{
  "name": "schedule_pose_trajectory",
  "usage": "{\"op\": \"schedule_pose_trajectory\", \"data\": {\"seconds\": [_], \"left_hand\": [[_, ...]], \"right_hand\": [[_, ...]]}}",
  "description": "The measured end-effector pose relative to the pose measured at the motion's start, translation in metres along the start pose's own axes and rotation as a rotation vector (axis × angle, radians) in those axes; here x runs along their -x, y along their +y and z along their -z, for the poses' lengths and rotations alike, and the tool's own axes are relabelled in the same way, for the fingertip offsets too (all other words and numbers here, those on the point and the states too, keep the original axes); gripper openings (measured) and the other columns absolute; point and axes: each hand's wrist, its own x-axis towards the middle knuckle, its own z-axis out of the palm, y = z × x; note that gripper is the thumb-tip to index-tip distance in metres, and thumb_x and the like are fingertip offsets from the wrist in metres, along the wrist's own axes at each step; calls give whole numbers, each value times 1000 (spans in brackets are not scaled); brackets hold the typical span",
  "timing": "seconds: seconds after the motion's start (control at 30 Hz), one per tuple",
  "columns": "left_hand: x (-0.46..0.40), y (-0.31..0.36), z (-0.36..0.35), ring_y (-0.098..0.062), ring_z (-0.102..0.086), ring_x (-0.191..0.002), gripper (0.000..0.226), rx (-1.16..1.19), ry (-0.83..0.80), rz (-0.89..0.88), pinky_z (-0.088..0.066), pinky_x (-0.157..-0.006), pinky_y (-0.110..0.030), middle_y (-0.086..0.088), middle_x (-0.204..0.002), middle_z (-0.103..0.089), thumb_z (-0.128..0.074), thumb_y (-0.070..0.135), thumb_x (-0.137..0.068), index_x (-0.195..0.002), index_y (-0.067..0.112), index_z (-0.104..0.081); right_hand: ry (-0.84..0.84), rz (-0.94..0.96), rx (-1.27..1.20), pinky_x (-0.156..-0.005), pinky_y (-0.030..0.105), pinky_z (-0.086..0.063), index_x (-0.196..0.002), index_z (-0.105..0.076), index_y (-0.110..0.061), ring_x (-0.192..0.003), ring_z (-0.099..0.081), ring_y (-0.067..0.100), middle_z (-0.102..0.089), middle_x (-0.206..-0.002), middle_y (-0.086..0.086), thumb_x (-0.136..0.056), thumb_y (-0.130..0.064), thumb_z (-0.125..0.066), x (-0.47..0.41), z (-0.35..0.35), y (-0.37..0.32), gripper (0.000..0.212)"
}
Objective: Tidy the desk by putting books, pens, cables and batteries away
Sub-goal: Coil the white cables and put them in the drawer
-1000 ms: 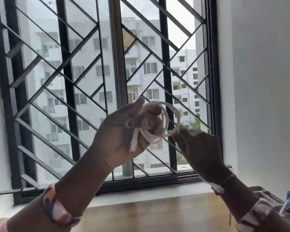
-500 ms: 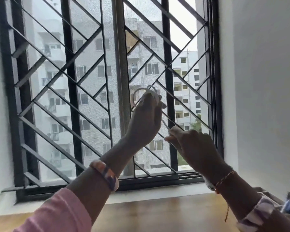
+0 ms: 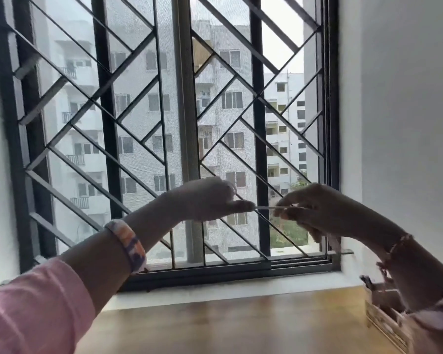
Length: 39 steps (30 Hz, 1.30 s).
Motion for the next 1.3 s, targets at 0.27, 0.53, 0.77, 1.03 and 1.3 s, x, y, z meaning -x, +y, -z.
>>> {"op": "schedule_pose_trajectory", "data": {"seconds": [0.27,0.53,0.77,1.03,1.3], "left_hand": [[22,33,27,-8,-60,-49,27,1888,-96,-232,-53,-54,-17,-3,-49,-60,-52,25,-80,-68,3,-62],[-16,33,26,-31,-66,-75,36,861,809,10,-48,-73,-28,2,-74,-70,-42,22,-97,-68,17,-63],[-13,42,32,-20,-63,-58,45,649,187,37,-48,-62,-25,5,-52,-59,-33,32,-99,-73,5,-59],[-2,48,47,-10,-58,-54,25,1325,-266,-243,-52,-53,-19,0,-62,-63,-55,21,-74,-77,-4,-55],[-11,50,42,-10,-57,-60,8,1203,239,-93,-46,-57,-17,-1,-66,-61,-69,1,-74,-74,5,-62]], "right_hand": [[346,97,167,-56,38,-51,-78,-63,-41,-48,-45,-1,-47,-51,-16,-85,-57,-43,-10,-26,-12,26],[415,159,504,-62,27,-44,-108,-59,-20,-77,-66,20,-69,-91,4,-97,-35,-41,-5,-28,-62,26],[826,211,706,-45,27,-46,-87,-69,-23,-53,-64,25,-66,-65,1,-88,-40,-55,9,-14,-60,23],[620,125,-432,-55,24,-52,-70,-65,-17,-55,-60,2,-65,-59,-8,-85,-17,-61,9,-7,-66,16],[747,120,-364,-53,35,-48,-78,-65,-16,-60,-58,19,-68,-73,12,-87,-23,-60,7,0,-64,12]]}}
